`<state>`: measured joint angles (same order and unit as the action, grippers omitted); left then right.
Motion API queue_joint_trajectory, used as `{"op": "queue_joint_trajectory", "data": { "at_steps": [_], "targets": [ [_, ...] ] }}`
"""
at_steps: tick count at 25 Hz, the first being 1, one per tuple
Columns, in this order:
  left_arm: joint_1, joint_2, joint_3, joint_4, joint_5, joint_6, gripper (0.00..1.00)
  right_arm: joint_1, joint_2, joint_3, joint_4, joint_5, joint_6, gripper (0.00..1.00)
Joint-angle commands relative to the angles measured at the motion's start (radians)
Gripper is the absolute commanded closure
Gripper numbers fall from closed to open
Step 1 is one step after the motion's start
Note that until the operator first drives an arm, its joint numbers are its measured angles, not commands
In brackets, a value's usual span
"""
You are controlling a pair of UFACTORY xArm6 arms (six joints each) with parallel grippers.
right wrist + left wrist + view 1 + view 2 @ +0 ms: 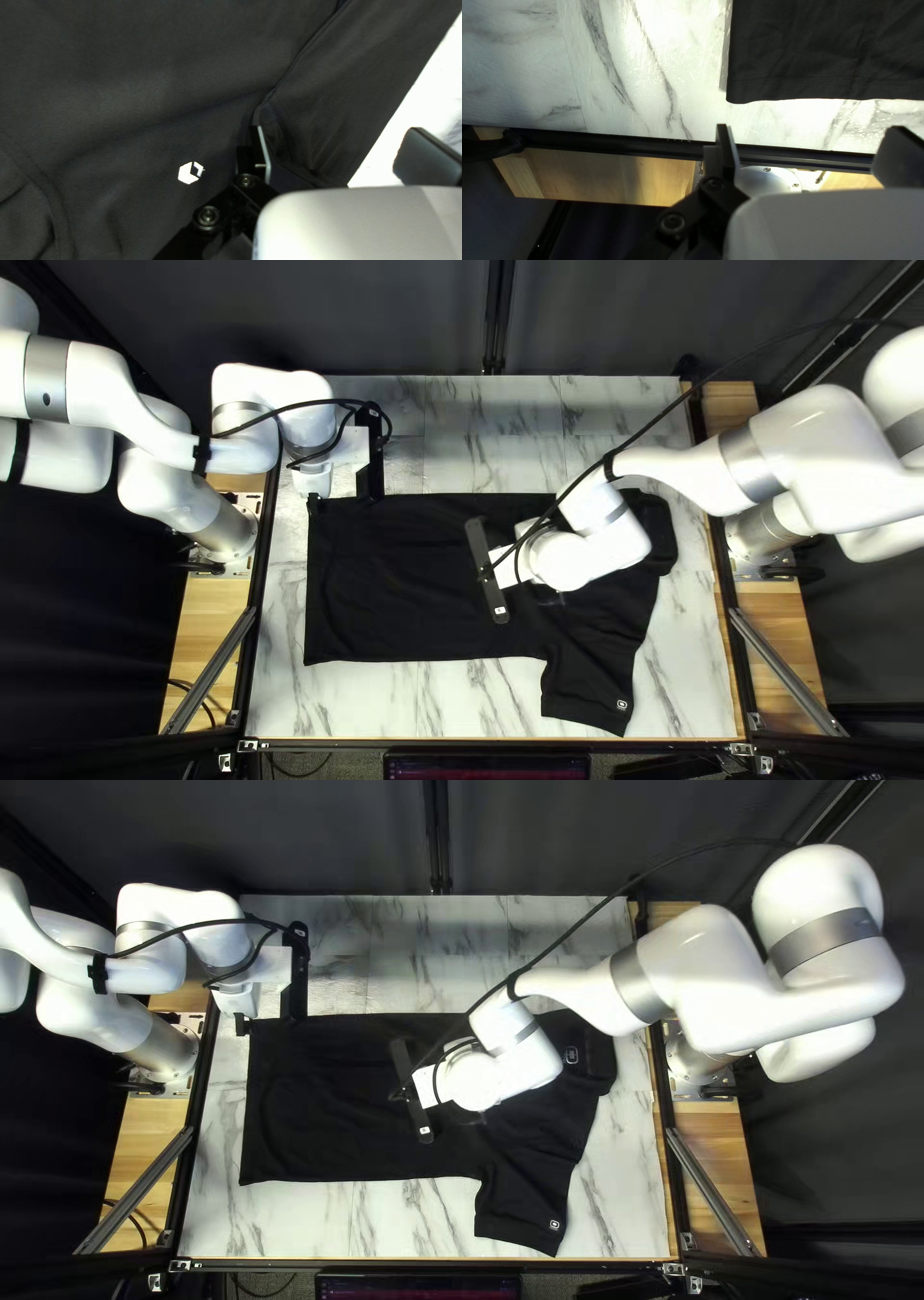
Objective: Fold t-shirt
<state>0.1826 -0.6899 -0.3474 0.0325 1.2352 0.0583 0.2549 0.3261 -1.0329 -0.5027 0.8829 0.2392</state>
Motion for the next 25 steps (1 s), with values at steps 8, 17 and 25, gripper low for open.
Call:
{"op": "queue_joint_trajectory", "data": {
  "at_steps": [8, 17, 25],
  "targets": [
    [0.0, 0.0, 0.0, 0.0, 0.0, 0.0, 0.0, -0.009, 0.038, -0.009, 0.028, 0.0, -0.043, 0.97],
    [0.0, 0.0, 0.0, 0.0, 0.0, 0.0, 0.0, -0.003, 0.064, -0.038, 0.045, 0.014, -0.05, 1.0],
    [0.0, 0.0, 0.0, 0.0, 0.0, 0.0, 0.0, 0.033, 0.035, -0.053, 0.052, 0.074, -0.032, 1.0]
  ]
}}
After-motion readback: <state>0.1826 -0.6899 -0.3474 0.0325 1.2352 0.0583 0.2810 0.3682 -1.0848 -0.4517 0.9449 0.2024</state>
